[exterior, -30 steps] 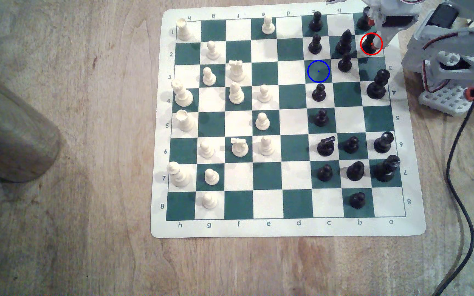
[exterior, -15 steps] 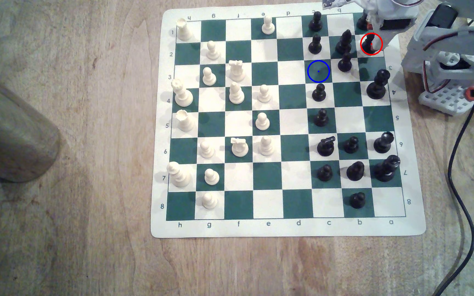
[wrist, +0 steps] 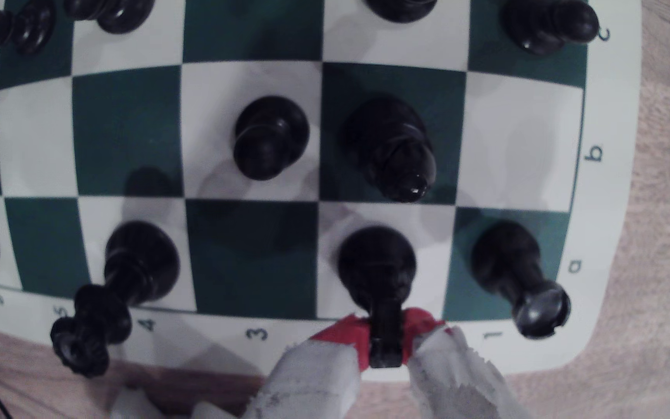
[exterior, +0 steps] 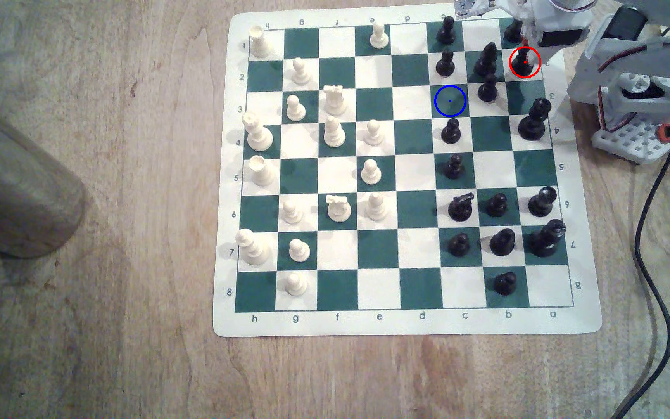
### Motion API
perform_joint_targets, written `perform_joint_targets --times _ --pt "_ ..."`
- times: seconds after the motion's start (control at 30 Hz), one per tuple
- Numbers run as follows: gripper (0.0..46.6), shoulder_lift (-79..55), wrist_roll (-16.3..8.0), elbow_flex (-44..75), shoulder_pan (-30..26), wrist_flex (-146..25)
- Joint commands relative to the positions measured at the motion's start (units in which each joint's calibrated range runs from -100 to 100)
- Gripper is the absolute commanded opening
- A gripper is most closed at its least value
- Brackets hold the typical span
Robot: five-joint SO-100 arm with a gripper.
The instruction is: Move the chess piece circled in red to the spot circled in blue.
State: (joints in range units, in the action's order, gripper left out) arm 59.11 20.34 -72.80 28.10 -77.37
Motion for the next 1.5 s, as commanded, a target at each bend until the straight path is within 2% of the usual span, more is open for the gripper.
perform_joint_targets --times 0.0,0.23,0.4,0.47,0.57,0.67,0.7,0.73,0.83,0.97,1.47 --pt "0.5 -0.3 0.3 1.2 -0.7 -0.7" --pt "0.4 1.0 0.0 3.3 -1.1 -2.8" --pt "0.4 4.2 -0.6 13.1 -1.7 -10.3" --pt "0.3 5.9 -1.5 17.9 -3.7 -14.7" --pt "0.3 6.4 -4.8 25.3 -9.9 -21.3" --pt "0.3 7.0 -8.2 26.1 -16.1 -21.6" --pt "0.3 6.5 -10.4 26.1 -20.0 -21.2" --pt "0.3 5.7 -11.4 26.3 -21.8 -20.7" --pt "0.3 1.2 -14.4 28.1 -25.0 -16.0" --pt "0.3 -3.9 -16.6 29.6 -26.7 -9.8" --pt "0.3 -17.9 -18.0 30.5 -26.3 3.2"
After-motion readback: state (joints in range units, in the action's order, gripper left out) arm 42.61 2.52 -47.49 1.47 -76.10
